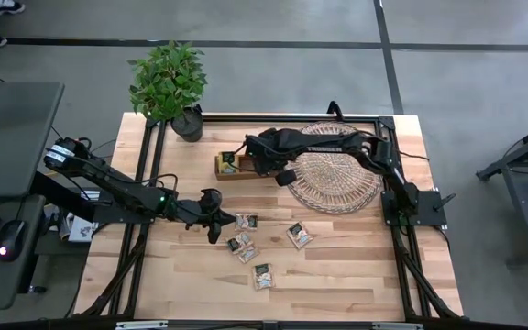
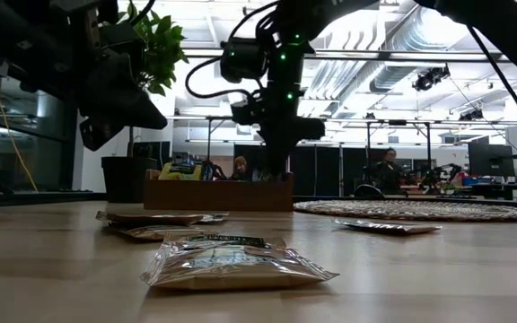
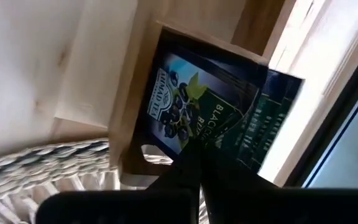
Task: Pick & Place Tea
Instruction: Put the blue tea bag into the right section of the wooden organizer
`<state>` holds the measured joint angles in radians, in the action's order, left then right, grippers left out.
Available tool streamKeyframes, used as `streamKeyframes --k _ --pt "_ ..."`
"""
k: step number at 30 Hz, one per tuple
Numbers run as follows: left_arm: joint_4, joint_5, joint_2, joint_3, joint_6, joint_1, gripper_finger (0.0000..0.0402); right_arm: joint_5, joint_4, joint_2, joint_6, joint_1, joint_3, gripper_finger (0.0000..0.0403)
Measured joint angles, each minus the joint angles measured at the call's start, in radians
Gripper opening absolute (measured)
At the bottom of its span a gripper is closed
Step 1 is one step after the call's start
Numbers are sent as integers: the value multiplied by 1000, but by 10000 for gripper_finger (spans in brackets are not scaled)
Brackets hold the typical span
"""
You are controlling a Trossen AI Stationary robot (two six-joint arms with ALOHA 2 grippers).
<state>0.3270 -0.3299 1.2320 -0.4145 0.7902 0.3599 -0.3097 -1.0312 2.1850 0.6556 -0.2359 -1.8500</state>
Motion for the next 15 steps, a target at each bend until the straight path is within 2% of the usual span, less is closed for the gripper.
streamKeyframes --k 7,15 --pt "-15 -6 0 0 4 0 1 -118 -3 24 8 0 0 0" --pt "-16 -18 0 0 5 0 1 -126 4 20 7 0 0 1"
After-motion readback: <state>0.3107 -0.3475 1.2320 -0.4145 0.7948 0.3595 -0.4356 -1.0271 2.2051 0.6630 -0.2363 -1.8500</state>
